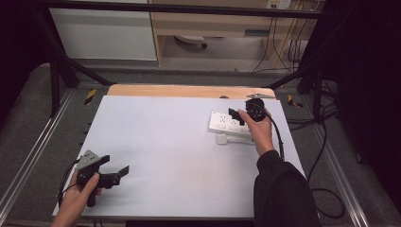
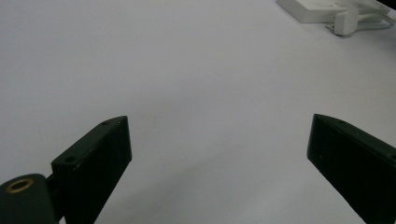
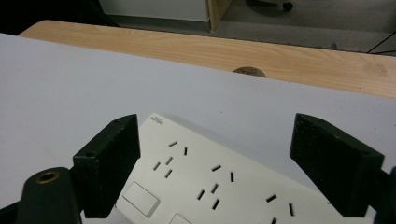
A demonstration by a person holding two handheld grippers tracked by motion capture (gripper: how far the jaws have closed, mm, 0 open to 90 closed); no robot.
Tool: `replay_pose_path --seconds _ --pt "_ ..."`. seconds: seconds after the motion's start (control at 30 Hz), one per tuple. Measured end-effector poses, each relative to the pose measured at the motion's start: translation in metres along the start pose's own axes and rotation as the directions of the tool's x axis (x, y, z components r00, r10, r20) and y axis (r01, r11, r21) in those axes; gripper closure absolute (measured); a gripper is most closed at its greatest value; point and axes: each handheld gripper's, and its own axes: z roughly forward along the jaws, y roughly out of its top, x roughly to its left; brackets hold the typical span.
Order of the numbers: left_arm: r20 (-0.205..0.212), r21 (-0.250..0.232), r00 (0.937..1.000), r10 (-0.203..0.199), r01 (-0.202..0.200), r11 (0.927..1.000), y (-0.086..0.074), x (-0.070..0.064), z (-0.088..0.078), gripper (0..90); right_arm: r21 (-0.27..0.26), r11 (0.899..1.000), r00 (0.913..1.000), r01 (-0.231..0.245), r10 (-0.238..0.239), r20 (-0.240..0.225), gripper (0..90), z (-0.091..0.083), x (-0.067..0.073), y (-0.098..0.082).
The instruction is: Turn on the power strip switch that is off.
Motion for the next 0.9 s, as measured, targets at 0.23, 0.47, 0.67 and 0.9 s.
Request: replay_pose_path --seconds 0.23,0.47,0.67,0.9 --pt "0.001 0.001 1.0000 0.000 0.000 1.0000 0.000 0.000 0.000 6.6 -0.002 1.000 0.9998 0.005 -0.005 -0.017 27.7 0.002 0.003 -0.002" --pt "0.001 0.000 1.0000 0.001 -0.001 1.0000 0.000 0.000 0.000 6.6 0.005 1.000 0.9995 0.019 -0.019 -0.023 40.6 0.007 0.008 -0.007" --pt "0.001 -0.001 1.0000 0.001 -0.001 1.0000 0.000 0.000 -0.001 6.6 -0.017 0.999 0.9989 0.030 -0.030 -0.035 55.0 0.007 0.012 -0.010" --pt "0.000 -0.002 1.0000 0.000 0.000 1.0000 0.000 0.000 -0.001 6.6 -0.051 0.998 0.9982 0.032 -0.034 -0.048 71.1 0.006 0.015 -0.016"
